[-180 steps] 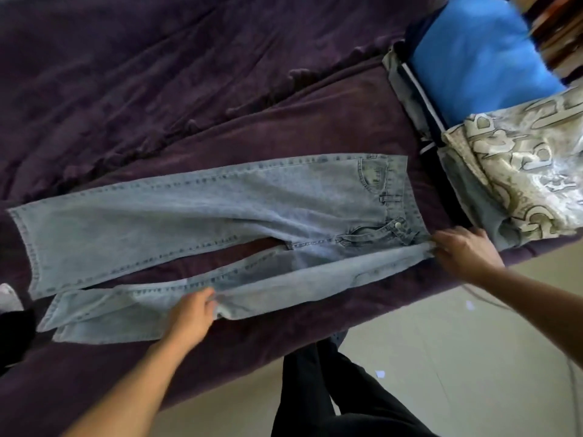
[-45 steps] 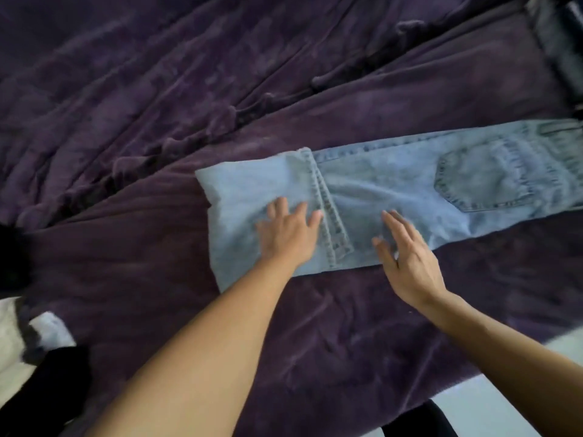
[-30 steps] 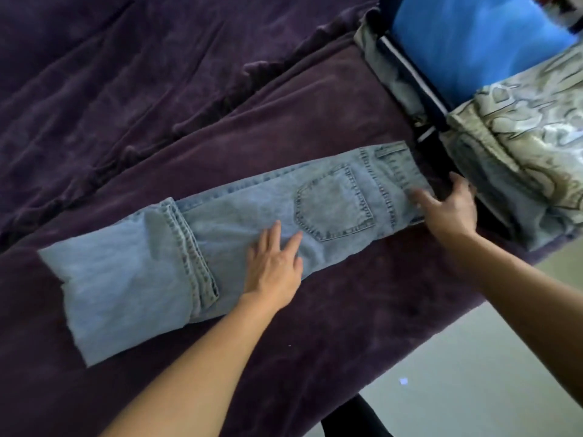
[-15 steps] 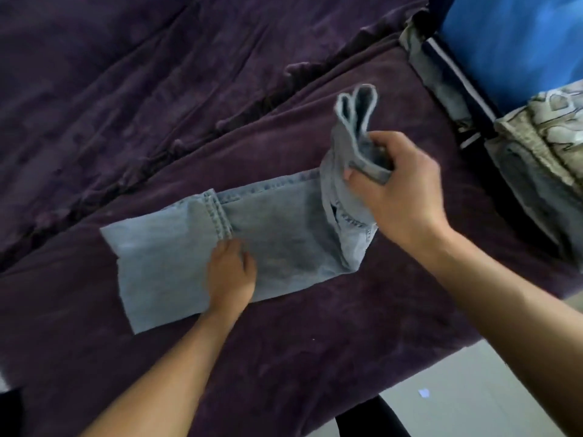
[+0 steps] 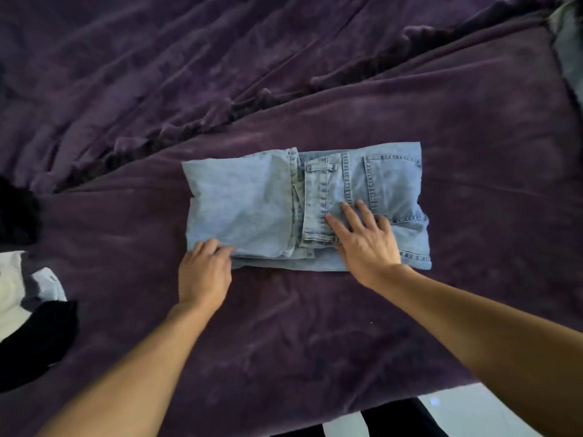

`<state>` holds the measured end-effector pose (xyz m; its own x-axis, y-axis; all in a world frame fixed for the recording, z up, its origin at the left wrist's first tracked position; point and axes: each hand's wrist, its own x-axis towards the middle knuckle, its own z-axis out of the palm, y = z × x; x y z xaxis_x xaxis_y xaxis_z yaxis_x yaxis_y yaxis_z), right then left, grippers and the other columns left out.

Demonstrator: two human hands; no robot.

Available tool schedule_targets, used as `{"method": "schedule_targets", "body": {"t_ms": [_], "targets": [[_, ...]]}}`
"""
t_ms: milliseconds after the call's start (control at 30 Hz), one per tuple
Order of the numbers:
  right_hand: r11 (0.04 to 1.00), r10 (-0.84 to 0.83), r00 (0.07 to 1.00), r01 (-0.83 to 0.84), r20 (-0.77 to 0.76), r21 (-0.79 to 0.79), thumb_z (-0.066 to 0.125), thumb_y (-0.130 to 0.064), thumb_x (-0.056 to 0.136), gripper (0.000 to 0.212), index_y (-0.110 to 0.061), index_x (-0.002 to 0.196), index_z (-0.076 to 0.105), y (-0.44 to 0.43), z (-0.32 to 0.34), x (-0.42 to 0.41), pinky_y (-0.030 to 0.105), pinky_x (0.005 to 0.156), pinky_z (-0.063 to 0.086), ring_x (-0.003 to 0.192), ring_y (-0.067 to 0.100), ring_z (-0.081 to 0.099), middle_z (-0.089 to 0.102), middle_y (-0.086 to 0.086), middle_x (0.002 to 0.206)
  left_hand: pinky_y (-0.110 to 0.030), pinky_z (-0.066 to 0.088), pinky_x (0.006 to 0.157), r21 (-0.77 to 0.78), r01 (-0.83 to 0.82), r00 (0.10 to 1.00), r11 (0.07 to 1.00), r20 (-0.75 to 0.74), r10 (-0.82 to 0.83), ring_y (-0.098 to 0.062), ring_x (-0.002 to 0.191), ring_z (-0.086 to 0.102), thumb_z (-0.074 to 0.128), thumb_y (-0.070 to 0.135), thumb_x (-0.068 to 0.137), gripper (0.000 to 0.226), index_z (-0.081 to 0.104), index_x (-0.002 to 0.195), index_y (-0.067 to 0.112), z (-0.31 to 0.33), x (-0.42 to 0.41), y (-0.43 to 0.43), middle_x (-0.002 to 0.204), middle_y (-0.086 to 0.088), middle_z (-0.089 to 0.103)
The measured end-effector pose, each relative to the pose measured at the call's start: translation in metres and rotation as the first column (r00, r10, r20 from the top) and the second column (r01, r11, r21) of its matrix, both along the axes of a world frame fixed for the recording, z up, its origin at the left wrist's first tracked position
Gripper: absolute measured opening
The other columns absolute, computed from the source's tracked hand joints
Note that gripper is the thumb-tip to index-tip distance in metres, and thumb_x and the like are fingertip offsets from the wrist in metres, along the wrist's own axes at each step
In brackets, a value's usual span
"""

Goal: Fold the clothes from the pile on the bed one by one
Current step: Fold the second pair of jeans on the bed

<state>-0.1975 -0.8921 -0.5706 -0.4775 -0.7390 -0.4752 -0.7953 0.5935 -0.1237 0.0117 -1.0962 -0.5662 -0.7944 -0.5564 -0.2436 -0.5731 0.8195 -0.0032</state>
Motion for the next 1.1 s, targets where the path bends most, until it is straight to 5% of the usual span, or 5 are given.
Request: {"method": "schedule_targets", "body": {"t_ms": [233,433,733,967,1100], "targets": [[0.973,-0.188,0.945,0.217,0.267,-0.083,0.037,-0.058,0.094,0.051,-0.037,0.14,0.045,-0.002,0.011,-0.007,0.045,0.112,0.025,0.145,0.026,0.02,0.025,0.002,0.157,-0.039,0.045,0.084,0.186,0.073,0.98,0.98,0.168,-0.105,-0.024,0.099,0.056,0.043,0.051,0.087,0.044,0.069,0.099,0.018,0.007,0.005,0.001,0.101,-0.002,0.06],[0.51,-0.803,0.525,0.85,0.281,-0.132,0.067,-0.05,0.082,0.066,-0.028,0.139,0.041,0.028,0.009,-0.073,0.044,0.092,0.049,0.116,0.028,0.054,0.051,0.006,0.135,-0.05,0.033,0.106,0.26,0.181,0.983,0.948,-0.057,-0.172,-0.035,0.14,0.025,0.033,0.04,0.098,0.05,0.029,0.148,0.031,0.0,-0.075,0.021,0.156,-0.016,0.017],[0.187,-0.747,0.154,0.982,0.647,-0.019,0.086,-0.015,0.067,0.048,-0.015,0.11,0.065,0.023,0.058,-0.077,0.028,0.064,0.056,0.082,0.015,0.07,0.072,0.001,0.099,-0.051,0.015,0.117,0.491,0.22,0.915,0.843,0.196,-0.353,-0.032,0.147,0.003,0.043,0.024,0.097,0.066,0.007,0.15,0.04,-0.022,-0.11,0.038,0.16,-0.008,0.0],[0.541,-0.542,0.538,0.811,0.646,-0.221,0.083,-0.019,0.07,0.054,-0.017,0.118,0.059,-0.073,0.154,-0.032,0.034,0.075,0.058,0.088,0.014,0.069,0.069,-0.003,0.101,-0.046,0.041,0.1,0.393,-0.12,0.957,0.912,-0.2,0.212,-0.035,0.124,0.044,0.043,0.01,0.086,0.046,0.057,0.13,0.011,0.005,-0.042,-0.067,0.14,-0.017,0.044],[0.758,-0.439,0.762,0.599,0.475,-0.26,0.082,-0.033,0.07,0.087,-0.015,0.142,0.038,-0.147,0.145,0.007,0.036,0.091,0.05,0.109,0.023,0.059,0.06,0.005,0.123,-0.032,0.049,0.069,0.889,-0.324,0.655,0.322,-0.034,0.755,-0.021,0.083,0.064,0.044,-0.002,0.093,0.034,0.053,0.123,0.01,0.022,-0.051,-0.121,0.102,-0.006,0.062]]}}
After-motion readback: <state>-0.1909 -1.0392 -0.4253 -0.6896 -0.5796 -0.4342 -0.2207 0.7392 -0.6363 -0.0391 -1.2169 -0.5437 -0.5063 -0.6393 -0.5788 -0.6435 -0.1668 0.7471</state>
